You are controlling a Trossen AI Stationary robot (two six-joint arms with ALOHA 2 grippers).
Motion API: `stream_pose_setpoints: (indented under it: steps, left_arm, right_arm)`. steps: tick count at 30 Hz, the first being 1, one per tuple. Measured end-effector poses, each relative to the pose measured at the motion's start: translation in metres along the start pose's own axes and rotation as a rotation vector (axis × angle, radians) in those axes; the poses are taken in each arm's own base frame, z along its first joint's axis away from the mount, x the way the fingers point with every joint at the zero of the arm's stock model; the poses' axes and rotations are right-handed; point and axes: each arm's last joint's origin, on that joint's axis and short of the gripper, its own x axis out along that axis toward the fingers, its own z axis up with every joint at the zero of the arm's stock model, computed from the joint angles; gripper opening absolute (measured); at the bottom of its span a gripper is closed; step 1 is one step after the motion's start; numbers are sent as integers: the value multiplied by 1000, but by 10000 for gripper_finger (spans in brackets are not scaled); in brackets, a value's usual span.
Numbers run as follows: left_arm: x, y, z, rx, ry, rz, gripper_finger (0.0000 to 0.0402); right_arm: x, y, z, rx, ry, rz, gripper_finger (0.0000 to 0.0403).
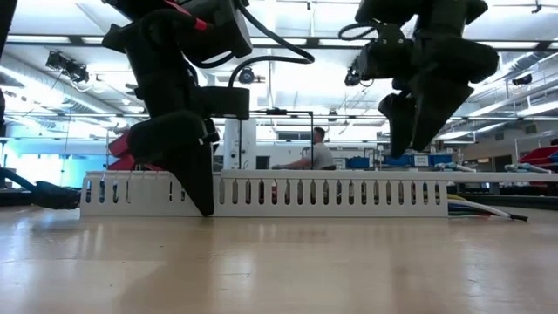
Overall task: Ziptie cables
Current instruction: Close the white cable duct
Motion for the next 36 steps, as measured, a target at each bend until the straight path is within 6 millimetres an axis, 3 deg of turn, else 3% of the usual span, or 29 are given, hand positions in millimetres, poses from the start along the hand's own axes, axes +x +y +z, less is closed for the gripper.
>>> stream_pose_setpoints:
  steps: [9,20,36]
  left_arm:
    - [0,0,1,25,-5,-2,253]
    - [0,0,1,27,-5,-2,253]
    - [0,0,1,28,-5,-2,253]
  right_arm:
    - [7,-10,-7,21,45,-13,320]
    - [9,0,-11,-19,60,31,318]
    - [20,-2,-23,-12,89,3,296]
